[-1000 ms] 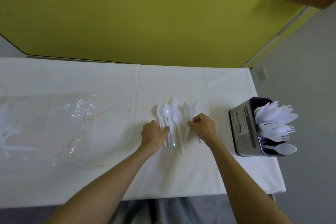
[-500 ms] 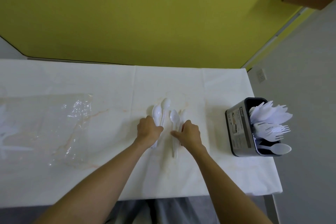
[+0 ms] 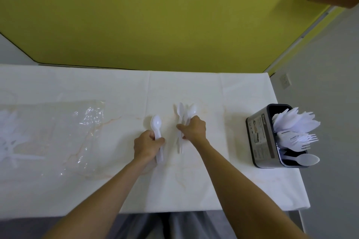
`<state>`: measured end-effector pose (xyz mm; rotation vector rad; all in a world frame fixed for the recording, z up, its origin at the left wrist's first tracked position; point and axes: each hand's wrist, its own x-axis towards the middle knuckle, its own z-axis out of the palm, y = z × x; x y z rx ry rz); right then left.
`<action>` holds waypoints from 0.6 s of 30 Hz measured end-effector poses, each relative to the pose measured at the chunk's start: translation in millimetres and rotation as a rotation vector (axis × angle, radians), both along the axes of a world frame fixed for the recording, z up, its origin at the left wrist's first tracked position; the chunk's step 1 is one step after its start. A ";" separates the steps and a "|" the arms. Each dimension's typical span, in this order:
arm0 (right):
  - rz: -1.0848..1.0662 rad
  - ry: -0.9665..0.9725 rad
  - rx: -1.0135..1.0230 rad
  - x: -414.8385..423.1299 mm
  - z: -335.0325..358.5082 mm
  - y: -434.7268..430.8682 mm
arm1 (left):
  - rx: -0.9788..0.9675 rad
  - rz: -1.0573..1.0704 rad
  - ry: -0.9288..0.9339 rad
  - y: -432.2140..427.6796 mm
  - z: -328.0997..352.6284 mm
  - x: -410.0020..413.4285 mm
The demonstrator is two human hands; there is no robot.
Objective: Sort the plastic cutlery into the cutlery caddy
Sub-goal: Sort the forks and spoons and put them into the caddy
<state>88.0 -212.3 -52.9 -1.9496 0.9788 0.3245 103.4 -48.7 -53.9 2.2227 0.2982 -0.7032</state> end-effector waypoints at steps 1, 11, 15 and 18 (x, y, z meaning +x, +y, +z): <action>0.013 -0.003 -0.024 2.9 -0.5 3.5 | -0.013 0.015 0.013 3.9 -0.5 -0.1; 0.174 0.081 -0.207 6.7 10.8 22.6 | -0.091 0.040 0.013 21.9 5.8 6.3; 0.195 0.078 -0.253 -0.5 9.6 18.9 | -0.137 0.040 0.011 18.3 9.8 8.8; 0.117 0.061 -0.172 -4.3 8.1 8.5 | -0.158 0.031 0.004 12.3 11.8 7.9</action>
